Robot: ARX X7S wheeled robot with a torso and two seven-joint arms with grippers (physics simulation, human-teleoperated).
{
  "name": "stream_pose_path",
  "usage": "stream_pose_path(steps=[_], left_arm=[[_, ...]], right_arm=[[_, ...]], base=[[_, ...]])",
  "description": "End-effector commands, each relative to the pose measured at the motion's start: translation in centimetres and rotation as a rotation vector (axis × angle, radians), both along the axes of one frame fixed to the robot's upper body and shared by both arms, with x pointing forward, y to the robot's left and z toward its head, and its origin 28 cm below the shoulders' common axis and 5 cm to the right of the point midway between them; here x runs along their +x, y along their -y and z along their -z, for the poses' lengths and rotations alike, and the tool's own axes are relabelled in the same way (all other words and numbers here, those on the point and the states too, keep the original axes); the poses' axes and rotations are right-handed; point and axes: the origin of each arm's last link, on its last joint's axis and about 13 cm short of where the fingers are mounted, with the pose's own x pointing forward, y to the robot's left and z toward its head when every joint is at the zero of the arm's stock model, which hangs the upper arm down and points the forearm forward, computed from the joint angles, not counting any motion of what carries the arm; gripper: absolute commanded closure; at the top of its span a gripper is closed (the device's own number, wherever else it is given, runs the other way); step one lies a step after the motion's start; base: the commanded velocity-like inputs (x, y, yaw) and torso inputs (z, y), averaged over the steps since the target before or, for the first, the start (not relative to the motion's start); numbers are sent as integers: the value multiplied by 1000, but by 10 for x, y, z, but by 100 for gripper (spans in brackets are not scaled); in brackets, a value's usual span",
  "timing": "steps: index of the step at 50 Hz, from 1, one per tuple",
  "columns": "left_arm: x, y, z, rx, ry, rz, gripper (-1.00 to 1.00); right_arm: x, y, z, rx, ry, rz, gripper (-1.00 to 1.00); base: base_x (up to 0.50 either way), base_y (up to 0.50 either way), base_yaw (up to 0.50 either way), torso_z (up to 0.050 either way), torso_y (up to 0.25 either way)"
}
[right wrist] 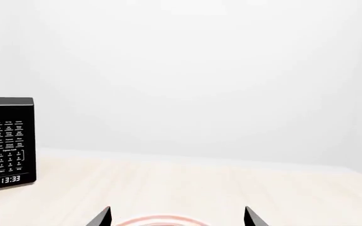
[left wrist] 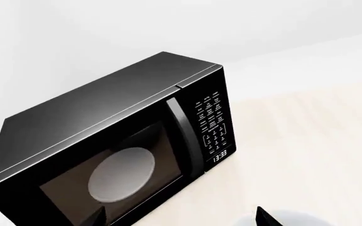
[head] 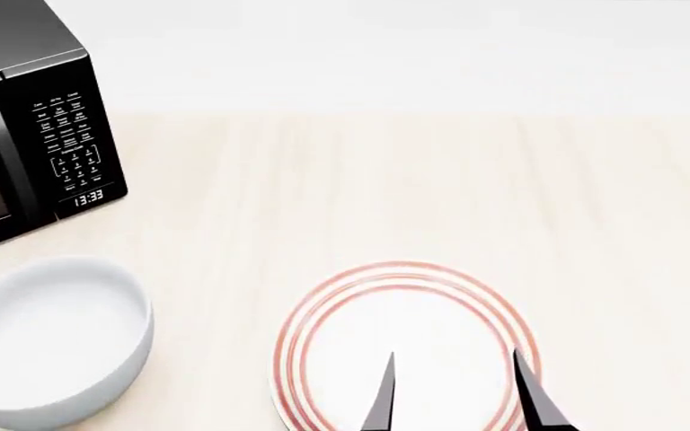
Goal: Pick up the white bowl and put it on the plate.
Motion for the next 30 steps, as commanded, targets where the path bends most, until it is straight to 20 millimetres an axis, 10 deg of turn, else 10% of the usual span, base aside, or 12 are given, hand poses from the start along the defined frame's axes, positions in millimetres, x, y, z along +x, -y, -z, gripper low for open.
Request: stream_pose_path(steps=[1,30], left_arm=[[5,-3,9,-37,-59,68,-100],[7,-11,29,-104,-123,61,-100]], right_arm=[[2,1,2,-6,0,6,-100],[3,1,3,-9,-3,8,-100]], base=[[0,0,0,0,0],[0,0,0,0,0]])
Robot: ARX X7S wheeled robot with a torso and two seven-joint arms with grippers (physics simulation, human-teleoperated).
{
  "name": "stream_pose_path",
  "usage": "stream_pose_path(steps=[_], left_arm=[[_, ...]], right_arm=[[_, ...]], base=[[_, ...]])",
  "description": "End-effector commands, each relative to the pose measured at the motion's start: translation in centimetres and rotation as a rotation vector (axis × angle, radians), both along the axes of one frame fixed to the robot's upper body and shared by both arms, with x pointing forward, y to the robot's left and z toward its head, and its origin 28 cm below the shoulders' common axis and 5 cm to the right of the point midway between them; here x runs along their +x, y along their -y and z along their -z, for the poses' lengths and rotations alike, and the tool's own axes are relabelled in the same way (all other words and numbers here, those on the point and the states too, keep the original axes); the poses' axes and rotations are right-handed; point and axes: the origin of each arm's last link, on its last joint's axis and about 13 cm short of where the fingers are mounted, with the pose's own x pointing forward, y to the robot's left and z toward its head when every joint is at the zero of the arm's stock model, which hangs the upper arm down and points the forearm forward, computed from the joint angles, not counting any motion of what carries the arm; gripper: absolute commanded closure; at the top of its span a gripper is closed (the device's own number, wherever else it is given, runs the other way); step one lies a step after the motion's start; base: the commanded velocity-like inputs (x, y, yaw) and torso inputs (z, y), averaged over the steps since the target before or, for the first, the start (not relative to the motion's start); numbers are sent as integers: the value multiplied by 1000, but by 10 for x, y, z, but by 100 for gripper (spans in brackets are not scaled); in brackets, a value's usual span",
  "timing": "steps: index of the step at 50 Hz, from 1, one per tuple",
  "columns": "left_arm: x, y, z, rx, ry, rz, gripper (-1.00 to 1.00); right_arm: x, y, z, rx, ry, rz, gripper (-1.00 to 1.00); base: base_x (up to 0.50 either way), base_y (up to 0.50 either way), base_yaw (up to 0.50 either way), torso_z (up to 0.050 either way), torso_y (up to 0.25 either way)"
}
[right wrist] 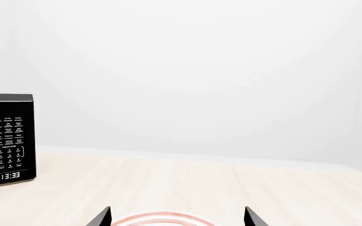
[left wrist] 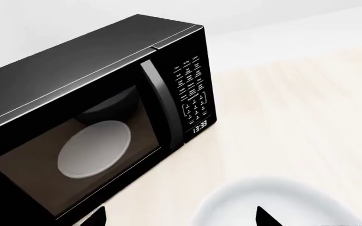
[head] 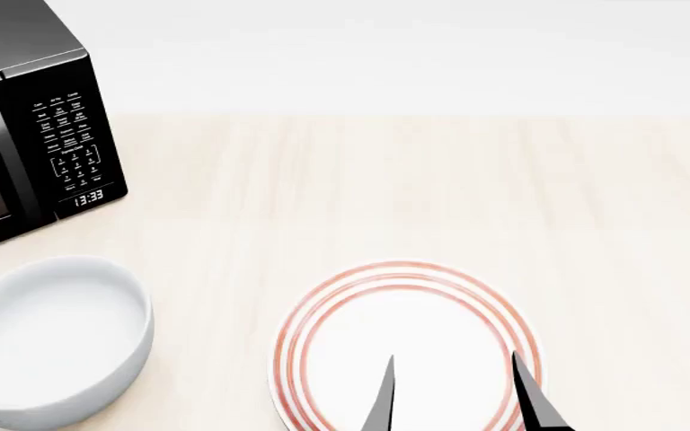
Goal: Pick up the white bowl and put it on the plate.
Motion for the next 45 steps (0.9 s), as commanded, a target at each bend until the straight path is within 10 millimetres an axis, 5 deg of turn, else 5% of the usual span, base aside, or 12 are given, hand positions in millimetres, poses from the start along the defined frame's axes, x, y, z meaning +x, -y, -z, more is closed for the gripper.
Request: stream_pose_path(steps=[1,45], left_arm=[[0,-2,11,-54,-10,-1,-100],[3,-11,49,-205,-84,-77,-100]], right_arm=[[1,1,0,-6,6,8,-100],[2,1,2,-6,2,7,-100]], base=[[0,0,0,0,0],[0,0,0,0,0]])
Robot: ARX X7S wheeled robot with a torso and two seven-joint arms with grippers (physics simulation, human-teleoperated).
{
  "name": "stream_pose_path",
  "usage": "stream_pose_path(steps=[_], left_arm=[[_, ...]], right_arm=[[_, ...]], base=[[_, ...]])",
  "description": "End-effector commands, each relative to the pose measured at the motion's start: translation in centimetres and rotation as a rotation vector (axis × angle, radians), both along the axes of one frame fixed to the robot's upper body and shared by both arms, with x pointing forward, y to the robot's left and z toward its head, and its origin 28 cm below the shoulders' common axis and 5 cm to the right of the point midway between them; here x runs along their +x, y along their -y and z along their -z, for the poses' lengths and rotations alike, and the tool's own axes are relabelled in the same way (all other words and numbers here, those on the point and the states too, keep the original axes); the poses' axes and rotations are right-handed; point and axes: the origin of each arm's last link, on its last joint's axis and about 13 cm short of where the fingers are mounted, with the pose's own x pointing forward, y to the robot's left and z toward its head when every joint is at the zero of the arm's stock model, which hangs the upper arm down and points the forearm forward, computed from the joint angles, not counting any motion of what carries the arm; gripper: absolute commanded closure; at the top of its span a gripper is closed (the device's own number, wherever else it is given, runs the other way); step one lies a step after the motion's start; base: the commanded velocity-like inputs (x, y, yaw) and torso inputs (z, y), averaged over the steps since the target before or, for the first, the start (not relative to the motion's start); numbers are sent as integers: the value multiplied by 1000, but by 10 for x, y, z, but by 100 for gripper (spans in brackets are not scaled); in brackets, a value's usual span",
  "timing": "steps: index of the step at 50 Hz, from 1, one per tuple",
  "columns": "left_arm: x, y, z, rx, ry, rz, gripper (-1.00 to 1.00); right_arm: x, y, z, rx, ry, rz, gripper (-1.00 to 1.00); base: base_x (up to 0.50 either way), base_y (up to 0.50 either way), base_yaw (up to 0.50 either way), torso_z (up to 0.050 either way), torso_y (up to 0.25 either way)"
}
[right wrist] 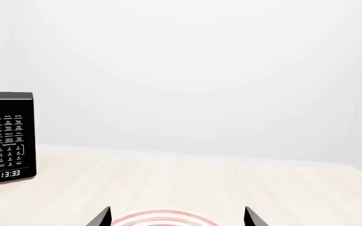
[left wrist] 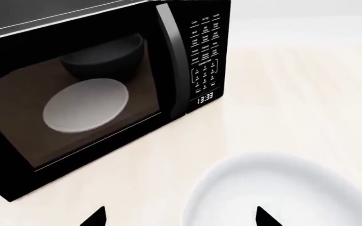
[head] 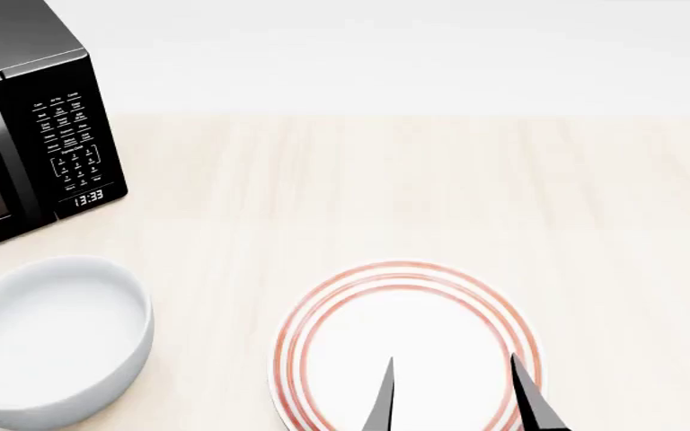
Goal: Pick up the white bowl and put it on the plate.
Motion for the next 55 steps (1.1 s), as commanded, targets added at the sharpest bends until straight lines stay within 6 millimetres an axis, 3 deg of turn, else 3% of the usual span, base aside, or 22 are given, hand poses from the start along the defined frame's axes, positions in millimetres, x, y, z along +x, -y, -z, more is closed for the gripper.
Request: stream_pose_path(steps=[1,34,55], left_arm=[[1,-2,11,-71,-27,-5,-100],[3,1,24,-125,-57,-1,-100],[6,2,45,-146,-78,-23,-100]], right_arm=[[2,1,0,-5,7,7,-100],[1,0,0,-7,5,6,-100],[1,1,1,-9,2,5,-100]], base=[[0,0,0,0,0],[0,0,0,0,0],[0,0,0,0,0]])
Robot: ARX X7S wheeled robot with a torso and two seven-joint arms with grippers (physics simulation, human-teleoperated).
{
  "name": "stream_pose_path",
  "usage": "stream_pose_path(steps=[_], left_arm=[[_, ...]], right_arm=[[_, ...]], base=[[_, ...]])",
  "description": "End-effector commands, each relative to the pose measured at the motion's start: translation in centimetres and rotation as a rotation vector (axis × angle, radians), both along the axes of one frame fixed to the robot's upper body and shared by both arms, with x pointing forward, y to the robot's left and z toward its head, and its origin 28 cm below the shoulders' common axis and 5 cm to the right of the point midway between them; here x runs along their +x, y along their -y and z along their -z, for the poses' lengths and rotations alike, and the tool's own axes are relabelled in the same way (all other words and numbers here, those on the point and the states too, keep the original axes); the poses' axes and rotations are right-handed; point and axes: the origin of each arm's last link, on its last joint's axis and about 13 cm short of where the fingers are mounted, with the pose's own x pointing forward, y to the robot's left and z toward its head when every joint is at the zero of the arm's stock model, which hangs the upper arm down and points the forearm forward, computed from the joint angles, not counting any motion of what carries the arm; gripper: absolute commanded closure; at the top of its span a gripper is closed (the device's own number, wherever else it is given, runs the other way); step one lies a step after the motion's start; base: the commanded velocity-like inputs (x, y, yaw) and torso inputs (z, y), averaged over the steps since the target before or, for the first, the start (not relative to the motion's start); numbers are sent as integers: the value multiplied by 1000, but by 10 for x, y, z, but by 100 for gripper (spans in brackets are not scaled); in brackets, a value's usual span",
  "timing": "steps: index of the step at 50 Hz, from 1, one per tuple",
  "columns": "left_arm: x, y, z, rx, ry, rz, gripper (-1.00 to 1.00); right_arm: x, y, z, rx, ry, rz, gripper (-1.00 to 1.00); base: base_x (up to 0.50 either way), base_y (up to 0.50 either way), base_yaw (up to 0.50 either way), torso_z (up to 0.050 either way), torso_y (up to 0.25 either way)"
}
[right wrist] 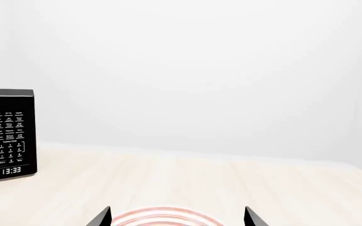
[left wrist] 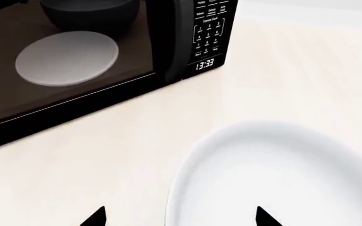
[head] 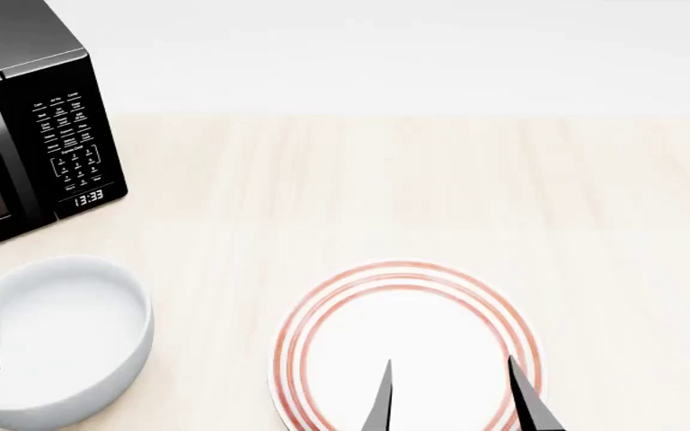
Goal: Pick up the white bowl and put it on the plate.
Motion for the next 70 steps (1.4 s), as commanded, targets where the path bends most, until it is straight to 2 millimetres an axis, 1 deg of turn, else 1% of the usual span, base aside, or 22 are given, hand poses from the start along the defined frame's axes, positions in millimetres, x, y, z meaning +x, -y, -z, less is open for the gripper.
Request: stream_pose_path(steps=[1,42,61,70], left_arm=[[1,3,12,-34,-2,0,-100],[10,8,25,-46,-17,4,-100],[10,6,31,-52,-23,-11,-100],[9,6,31,-51,-24,-14,-100]], right_arm=[[1,1,-1,-6,10,7,-100],[2,1,0,-5,9,3,-100],[2,1,0,-6,6,1,-100],[2,0,1,-5,5,0,-100]], base=[[0,0,0,0,0],[0,0,0,0,0],[0,0,0,0,0],[0,0,0,0,0]])
